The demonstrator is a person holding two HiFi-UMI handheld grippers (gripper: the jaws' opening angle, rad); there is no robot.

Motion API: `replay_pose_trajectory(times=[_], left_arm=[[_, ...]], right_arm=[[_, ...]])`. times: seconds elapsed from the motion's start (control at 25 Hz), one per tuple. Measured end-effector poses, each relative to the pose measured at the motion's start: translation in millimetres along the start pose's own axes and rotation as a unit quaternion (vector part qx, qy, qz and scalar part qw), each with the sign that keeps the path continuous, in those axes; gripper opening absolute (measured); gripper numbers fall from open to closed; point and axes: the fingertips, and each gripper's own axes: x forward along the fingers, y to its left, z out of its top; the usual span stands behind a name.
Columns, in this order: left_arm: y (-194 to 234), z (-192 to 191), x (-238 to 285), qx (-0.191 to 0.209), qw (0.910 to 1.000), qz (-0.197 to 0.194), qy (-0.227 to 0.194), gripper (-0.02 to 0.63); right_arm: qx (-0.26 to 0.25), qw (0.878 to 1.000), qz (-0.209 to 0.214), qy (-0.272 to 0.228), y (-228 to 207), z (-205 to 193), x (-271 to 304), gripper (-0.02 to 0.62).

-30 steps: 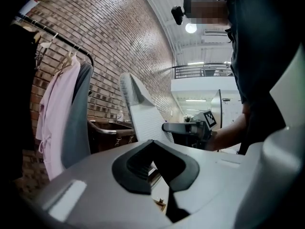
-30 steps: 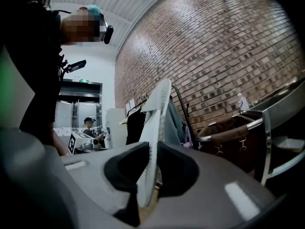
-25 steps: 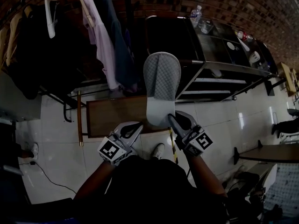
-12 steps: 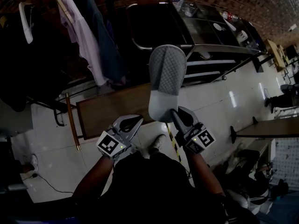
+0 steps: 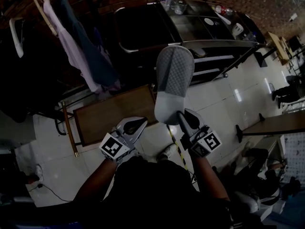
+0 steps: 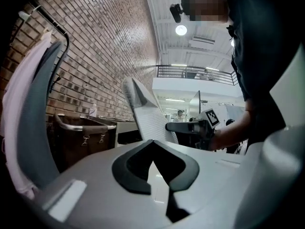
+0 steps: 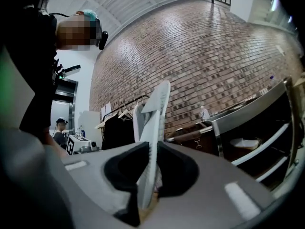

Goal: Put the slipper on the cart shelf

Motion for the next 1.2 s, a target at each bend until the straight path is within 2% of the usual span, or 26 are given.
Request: replay_pose_trajectory(times=[0.44, 0.72, 0.96, 1.2], left_arm=[[-84.6, 10.1, 137.0, 0.003, 0.9991, -0.04, 0.017, 0.002], [-126.9, 11.9, 216.4, -0.001, 0.9987, -0.048, 0.02, 0.003], [-150.7, 6.7, 249.7, 0.008, 0.9973, -0.062, 0.038, 0.003], [-151.5, -0.2, 266.4, 0.01, 0.9954, -0.077, 0.055, 0.003]], right_arm=[[0.004, 0.999, -0.028, -0.027, -106.8, 31.0, -106.7, 0.052], [0.0, 1.0, -0.02, -0.019, -164.2, 41.4, -159.5, 0.052], [0.011, 0.999, -0.033, -0.024, -195.9, 42.4, -186.9, 0.052], [0.018, 0.998, -0.048, -0.034, -218.3, 36.6, -191.0, 0.052]])
